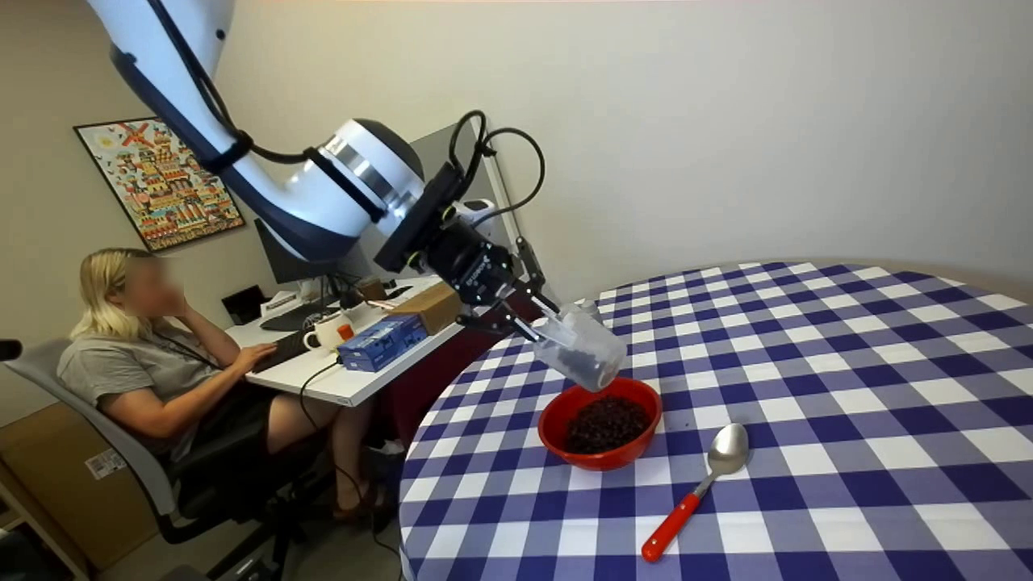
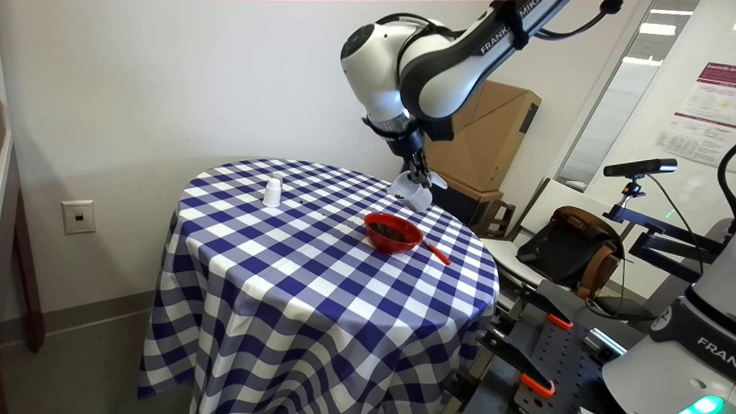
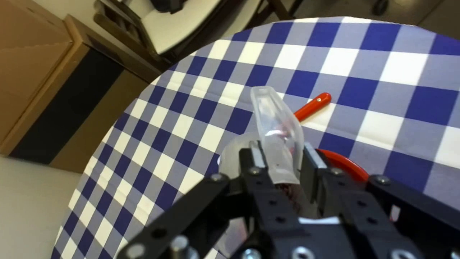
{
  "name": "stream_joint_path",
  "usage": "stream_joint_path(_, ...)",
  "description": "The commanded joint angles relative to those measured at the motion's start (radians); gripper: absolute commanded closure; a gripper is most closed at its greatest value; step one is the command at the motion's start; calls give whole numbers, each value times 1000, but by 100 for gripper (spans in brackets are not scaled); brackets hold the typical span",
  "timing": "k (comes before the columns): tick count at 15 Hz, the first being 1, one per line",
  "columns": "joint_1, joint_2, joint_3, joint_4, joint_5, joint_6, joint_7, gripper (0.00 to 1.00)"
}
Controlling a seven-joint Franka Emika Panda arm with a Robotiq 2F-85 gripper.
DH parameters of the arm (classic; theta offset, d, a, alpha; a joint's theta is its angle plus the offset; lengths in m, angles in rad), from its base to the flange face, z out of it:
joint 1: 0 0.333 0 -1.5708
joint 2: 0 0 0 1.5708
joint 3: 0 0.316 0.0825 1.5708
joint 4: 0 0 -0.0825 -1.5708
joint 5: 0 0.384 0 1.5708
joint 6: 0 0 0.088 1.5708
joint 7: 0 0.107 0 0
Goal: Pour some of the contents from the jug into the bowl
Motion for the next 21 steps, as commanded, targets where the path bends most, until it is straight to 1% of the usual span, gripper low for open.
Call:
stream_joint_path(1,-13,-135,-22,-22,209,55,-108,89)
stream_joint_path(5,3,-209,-44,-22,440,105,-142,89)
stream_joint_path(7,13,-223,-51,-37,542,171,-132,89)
stream_joint_path(10,21,-214,-50,-71,681,322,-130,90)
stream_joint_path(14,16,-178,-43,-142,860,596,-172,90)
stream_joint_path(16,2,-148,-27,-175,971,745,-238,90)
stream_joint_path(18,-31,-109,15,-200,1121,883,-356,90)
stream_joint_path(20,-79,-65,72,-204,1236,949,-471,90)
stream_joint_path(21,-101,-46,95,-203,1267,965,-512,90)
